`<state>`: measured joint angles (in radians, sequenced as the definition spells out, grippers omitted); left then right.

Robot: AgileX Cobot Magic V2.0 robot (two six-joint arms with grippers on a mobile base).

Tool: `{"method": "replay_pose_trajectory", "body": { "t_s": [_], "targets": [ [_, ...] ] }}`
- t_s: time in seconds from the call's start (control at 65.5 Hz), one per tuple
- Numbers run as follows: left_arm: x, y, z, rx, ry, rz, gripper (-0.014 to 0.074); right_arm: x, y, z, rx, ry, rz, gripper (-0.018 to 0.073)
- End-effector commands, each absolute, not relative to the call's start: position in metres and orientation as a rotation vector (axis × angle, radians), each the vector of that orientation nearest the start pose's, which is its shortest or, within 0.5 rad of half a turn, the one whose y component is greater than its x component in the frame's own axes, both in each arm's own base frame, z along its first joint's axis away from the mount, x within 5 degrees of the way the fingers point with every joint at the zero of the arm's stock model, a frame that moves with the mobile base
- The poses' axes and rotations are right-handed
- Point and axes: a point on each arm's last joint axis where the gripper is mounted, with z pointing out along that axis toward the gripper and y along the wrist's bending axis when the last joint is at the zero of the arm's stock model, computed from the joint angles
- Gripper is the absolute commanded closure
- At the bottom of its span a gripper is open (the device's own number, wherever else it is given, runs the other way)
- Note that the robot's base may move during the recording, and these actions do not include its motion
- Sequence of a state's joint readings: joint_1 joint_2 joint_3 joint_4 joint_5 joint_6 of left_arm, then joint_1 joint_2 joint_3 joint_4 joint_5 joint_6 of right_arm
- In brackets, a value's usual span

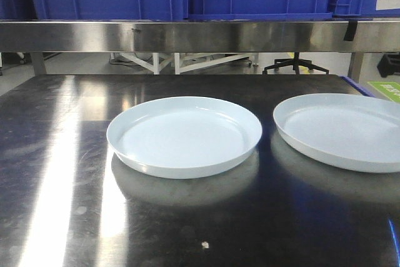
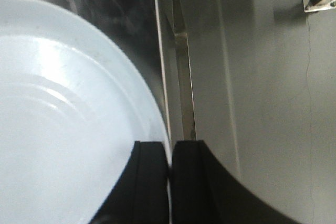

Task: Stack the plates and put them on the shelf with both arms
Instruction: 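Lift the plate with the right gripper and set it onto the centered plate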

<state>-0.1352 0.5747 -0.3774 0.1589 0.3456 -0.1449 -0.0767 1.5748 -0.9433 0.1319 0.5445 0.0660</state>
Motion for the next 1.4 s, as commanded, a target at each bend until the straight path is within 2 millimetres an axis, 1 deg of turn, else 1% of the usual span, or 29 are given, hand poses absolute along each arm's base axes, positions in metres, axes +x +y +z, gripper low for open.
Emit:
{"method": "replay_pose_trajectory", "body": {
  "t_s": [0.0,0.168,0.26,0.321,0.397,0.55,0.611,0.748,0.855,0.947,1.084,1.252,1.39],
  "targets": [
    [0.121,-0.014,0.279,0.115,1.915,-0.051,0.0508,0.312,-0.019,0.26,0.273,2.47,0.108,0.0508],
    [0.121,-0.014,0.279,0.115,1.915,-0.051,0.0508,0.305,-0.018,0.315,0.246,2.322,0.113,0.0508],
    [0.121,-0.014,0.279,0.115,1.915,-0.051,0.0508,0.299,-0.016,0.339,0.234,2.261,0.126,0.0508],
    [0.121,-0.014,0.279,0.115,1.915,-0.051,0.0508,0.295,-0.01,0.351,0.207,2.231,0.137,0.0508],
    [0.121,-0.014,0.279,0.115,1.915,-0.051,0.0508,0.294,0.001,0.357,0.164,2.223,0.157,0.0508],
    [0.121,-0.014,0.279,0.115,1.915,-0.051,0.0508,0.295,0.033,0.353,0.044,2.247,0.216,0.0508],
    [0.121,-0.014,0.279,0.115,1.915,-0.051,0.0508,0.297,0.051,0.349,-0.02,2.253,0.246,0.0508],
    [0.121,-0.014,0.279,0.115,1.915,-0.051,0.0508,0.302,0.089,0.337,-0.147,2.261,0.304,0.0508],
    [0.121,-0.014,0.279,0.115,1.915,-0.051,0.0508,0.307,0.111,0.328,-0.213,2.245,0.337,0.0508],
    [0.121,-0.014,0.279,0.115,1.915,-0.051,0.0508,0.313,0.123,0.321,-0.237,2.228,0.351,0.0508],
    [0.121,-0.014,0.279,0.115,1.915,-0.051,0.0508,0.324,0.136,0.312,-0.27,2.265,0.357,0.0508],
    [0.121,-0.014,0.279,0.115,1.915,-0.051,0.0508,0.335,0.151,0.314,-0.301,2.269,0.372,0.0508],
    [0.121,-0.014,0.279,0.115,1.915,-0.051,0.0508,0.339,0.157,0.311,-0.315,2.288,0.376,0.0508]
  ]
}}
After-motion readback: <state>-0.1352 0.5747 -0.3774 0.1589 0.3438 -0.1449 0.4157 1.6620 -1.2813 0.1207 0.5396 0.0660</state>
